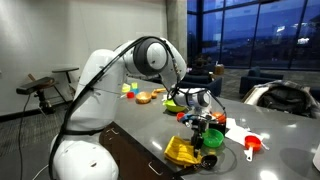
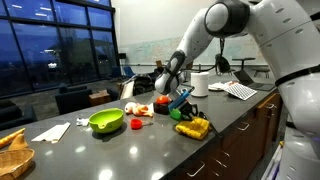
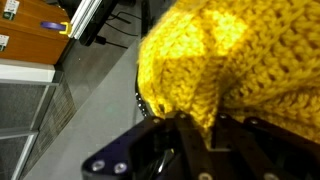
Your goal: Use the yellow object to wipe the table
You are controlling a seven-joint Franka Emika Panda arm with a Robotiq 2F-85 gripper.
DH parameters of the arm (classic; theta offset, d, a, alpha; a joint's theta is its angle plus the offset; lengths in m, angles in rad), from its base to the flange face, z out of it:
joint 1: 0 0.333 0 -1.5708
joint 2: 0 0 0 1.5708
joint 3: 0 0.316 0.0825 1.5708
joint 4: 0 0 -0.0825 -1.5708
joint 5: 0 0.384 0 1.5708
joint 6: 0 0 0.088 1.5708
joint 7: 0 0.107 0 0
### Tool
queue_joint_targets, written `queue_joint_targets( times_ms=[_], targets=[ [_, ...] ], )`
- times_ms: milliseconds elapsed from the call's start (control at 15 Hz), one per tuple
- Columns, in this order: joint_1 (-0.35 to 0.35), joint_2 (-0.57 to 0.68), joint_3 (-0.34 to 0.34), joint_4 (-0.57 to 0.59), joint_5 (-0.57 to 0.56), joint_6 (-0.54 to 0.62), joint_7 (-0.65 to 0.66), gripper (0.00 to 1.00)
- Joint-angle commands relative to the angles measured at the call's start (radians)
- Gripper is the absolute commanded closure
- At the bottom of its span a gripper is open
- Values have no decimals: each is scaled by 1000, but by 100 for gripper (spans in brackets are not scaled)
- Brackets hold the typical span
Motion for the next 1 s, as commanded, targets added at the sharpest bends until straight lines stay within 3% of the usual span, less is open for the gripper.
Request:
queue_joint_targets(
  times_ms=[0, 133, 200, 267, 400, 533, 933],
  targets=[
    [-22, -46, -5, -77, -18, 74, -8, 96],
    [-26, -58, -5, -90, -19, 88, -9, 96],
    [-27, -65, -4, -98, -19, 95, -10, 80],
    [-28, -70, -4, -103, -20, 101, -11, 57],
    [-27, -85, -4, -116, -24, 112, -13, 54],
    [-27, -101, -3, -129, -32, 120, -19, 45],
    [-37, -149, -3, -162, -40, 156, -41, 5]
  ],
)
